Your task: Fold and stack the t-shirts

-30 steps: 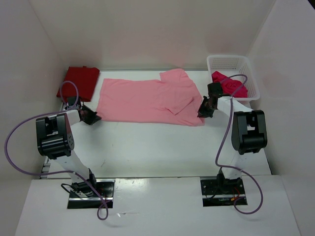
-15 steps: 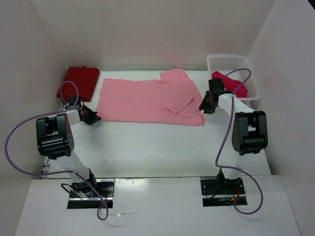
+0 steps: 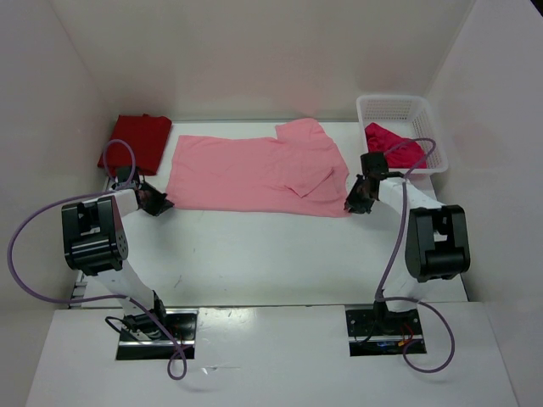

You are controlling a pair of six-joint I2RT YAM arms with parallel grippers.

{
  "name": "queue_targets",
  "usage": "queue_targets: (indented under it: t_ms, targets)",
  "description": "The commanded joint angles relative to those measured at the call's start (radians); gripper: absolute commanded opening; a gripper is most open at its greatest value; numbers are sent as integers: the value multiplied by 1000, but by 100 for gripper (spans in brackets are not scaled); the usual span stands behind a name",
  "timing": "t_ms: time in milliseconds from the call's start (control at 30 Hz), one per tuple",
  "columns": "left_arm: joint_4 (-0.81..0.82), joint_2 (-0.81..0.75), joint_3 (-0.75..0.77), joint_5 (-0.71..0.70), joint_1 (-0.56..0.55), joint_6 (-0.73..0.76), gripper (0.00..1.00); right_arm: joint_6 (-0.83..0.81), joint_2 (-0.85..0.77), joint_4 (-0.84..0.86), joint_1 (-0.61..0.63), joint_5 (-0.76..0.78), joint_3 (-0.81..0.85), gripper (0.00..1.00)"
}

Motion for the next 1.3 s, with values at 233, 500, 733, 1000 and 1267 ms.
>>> queue_targets:
  t_ms: [233, 500, 733, 1000, 1267]
  targets:
    - [-30, -5, -15, -39, 11, 23, 0, 71, 88, 80, 8, 84, 11, 12]
    - [-79, -77, -116, -30, 51, 41, 0, 102, 65, 27, 8, 50, -95, 2]
    - [-130, -155, -205, -1, 81, 63, 0, 133, 22, -30, 8, -11, -174, 1]
    - [-210, -376, -282, -35, 112, 81, 13, 179, -157, -131, 33, -73, -195, 0]
    - [-256, -503, -187, 40, 114, 132, 33, 107, -216, -156, 57, -86, -5, 22]
